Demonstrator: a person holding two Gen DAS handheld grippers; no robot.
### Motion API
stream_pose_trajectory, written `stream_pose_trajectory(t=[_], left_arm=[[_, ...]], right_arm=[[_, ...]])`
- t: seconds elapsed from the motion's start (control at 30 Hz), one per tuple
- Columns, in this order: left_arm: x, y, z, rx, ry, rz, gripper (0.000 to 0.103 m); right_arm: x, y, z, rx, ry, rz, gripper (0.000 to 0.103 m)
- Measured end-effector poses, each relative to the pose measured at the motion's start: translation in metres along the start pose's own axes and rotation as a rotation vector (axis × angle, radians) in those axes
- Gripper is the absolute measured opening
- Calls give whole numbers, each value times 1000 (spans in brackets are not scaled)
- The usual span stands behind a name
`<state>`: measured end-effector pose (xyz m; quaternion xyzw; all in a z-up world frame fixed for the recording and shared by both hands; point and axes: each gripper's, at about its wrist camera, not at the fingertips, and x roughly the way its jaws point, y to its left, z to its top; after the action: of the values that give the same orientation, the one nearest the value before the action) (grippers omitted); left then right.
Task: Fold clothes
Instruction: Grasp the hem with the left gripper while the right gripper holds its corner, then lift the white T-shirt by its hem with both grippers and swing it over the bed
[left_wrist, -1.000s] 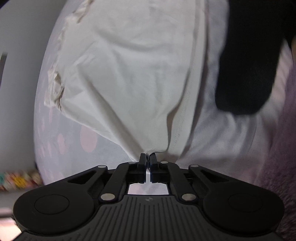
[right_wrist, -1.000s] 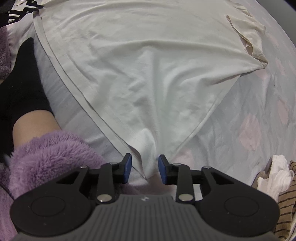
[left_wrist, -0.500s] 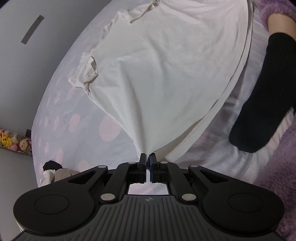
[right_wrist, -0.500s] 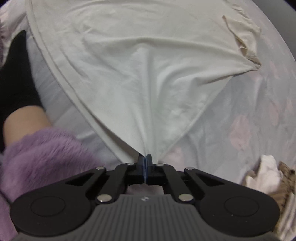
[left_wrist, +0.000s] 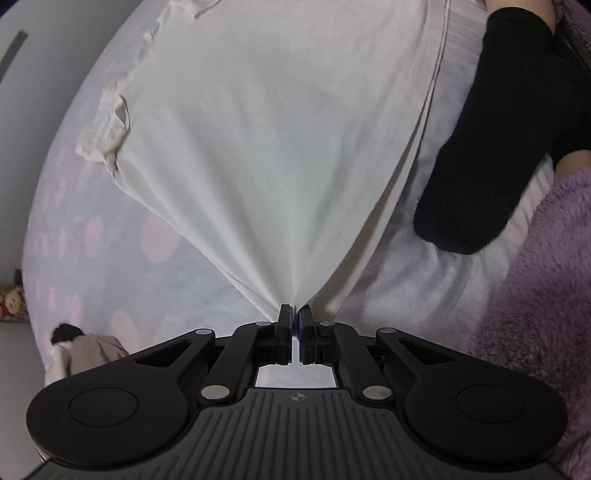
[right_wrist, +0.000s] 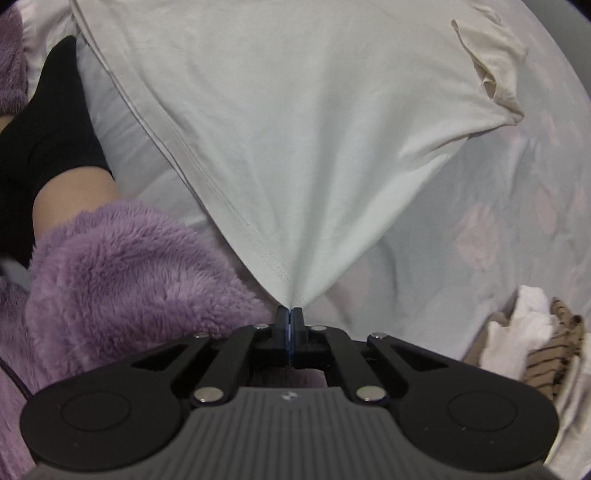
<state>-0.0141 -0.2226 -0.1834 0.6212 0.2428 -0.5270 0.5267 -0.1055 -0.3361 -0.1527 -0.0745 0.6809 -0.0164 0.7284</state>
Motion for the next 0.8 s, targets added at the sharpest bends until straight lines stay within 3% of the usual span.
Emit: stream_pose_trajectory(t=[0.17,0.23,0.37,0.47,0.6,0.8], left_arm=[[-4,7,-7,-59,15,-84,6],[-13,17,-14,-149,-26,-111,11],[-25,54,-27,-411,-112,-152,16],[-18,75,-30,-556,-96,-192,20],[5,98,-32,-784,-46,-307,29],[36,107,-34,-959,53,-376,30]], right_arm=[[-10,-14,-6,47,3,45,5],[-19,-23,-10,96,-31,48,18],[-21,-47,-14,291,-97,74,21],[-6,-61,-13,425,-88,106,22],[17,-69,-10,555,-63,166,28],[46,-67,-8,630,-10,178,30]])
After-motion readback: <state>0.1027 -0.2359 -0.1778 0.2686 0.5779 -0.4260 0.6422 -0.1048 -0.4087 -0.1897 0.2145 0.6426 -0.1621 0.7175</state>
